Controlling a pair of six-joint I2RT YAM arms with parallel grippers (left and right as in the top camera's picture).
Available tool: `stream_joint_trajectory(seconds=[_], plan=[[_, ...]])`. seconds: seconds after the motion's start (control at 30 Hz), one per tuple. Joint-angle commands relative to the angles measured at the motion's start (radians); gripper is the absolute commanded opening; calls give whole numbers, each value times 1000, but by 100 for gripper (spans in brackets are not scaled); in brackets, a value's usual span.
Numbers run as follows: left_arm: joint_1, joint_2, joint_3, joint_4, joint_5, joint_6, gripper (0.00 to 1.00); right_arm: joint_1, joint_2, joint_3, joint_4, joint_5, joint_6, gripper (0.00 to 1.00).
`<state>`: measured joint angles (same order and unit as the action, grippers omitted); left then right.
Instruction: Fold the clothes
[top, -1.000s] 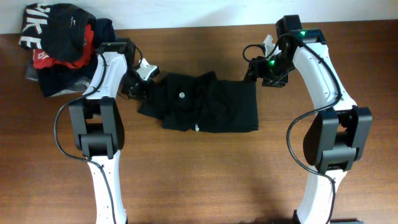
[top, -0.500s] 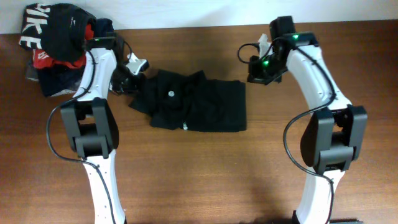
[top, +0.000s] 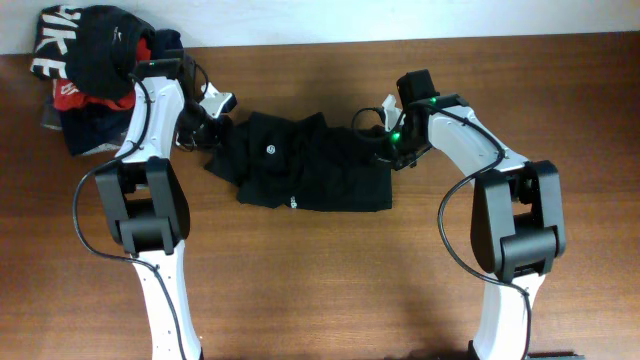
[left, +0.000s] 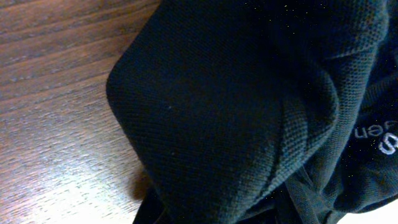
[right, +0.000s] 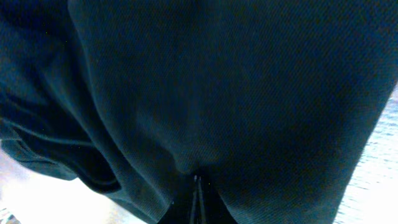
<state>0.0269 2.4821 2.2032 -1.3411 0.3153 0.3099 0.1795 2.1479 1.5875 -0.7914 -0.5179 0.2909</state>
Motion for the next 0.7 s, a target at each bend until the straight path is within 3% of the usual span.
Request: stream_joint_trajectory(seconds=[0.0,0.4,0.67], plan=[[2,6,18,5,11,-11,1,-23,0,-3,3,-66,14,4],[2,6,18,10,11,-11,1,-28,2,-6,-11,64,26,4],[2,6,22,21,11,-34,1,-26,22,-93,93,108,68,4]])
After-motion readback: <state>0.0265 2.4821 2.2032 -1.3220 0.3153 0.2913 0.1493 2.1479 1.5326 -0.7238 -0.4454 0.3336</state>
